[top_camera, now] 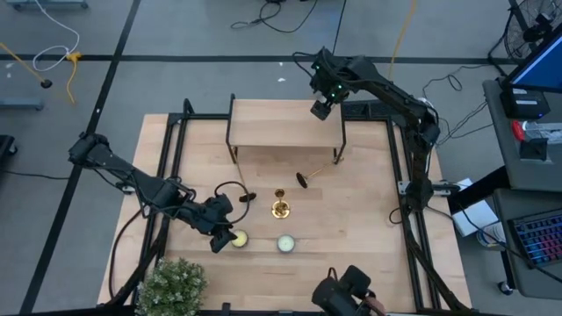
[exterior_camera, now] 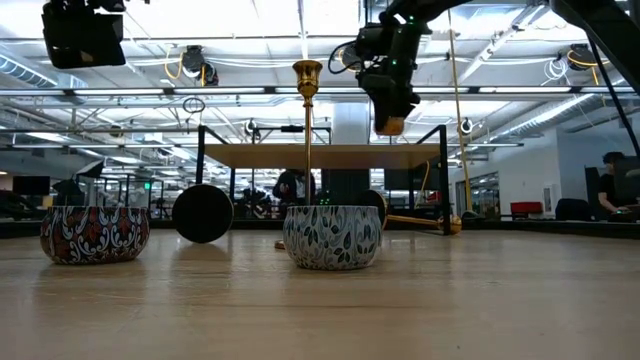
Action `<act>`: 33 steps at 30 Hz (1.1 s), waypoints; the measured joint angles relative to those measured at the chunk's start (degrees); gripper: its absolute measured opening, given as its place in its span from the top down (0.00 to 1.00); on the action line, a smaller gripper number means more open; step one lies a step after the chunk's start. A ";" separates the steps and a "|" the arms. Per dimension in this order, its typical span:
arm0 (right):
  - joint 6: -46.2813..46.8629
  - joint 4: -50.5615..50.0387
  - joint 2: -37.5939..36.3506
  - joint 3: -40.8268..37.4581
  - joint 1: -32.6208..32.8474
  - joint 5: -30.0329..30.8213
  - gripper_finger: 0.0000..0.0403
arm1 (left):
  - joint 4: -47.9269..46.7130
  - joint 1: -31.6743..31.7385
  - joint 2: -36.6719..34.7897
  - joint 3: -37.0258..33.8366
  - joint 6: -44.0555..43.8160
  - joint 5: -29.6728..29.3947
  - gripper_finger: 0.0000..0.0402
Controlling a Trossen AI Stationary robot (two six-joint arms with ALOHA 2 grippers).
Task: Pick & Place candle stick holders
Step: Put the orange scented candle on the shelf
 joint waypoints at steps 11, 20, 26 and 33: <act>3.95 1.68 0.24 -0.04 -1.23 -0.15 0.26 | 0.00 0.01 0.00 0.00 -0.43 0.00 0.46; 5.66 -2.08 3.45 -0.11 -1.19 -0.09 0.26 | 0.00 0.85 0.00 0.00 -0.48 0.00 0.46; 5.57 -1.82 4.07 -0.11 -1.55 -0.07 0.26 | 0.02 0.83 0.00 0.00 -0.69 -0.01 0.46; 3.04 0.80 3.98 -0.11 -1.92 0.03 0.26 | 0.04 0.83 0.00 0.00 -1.93 -0.04 0.46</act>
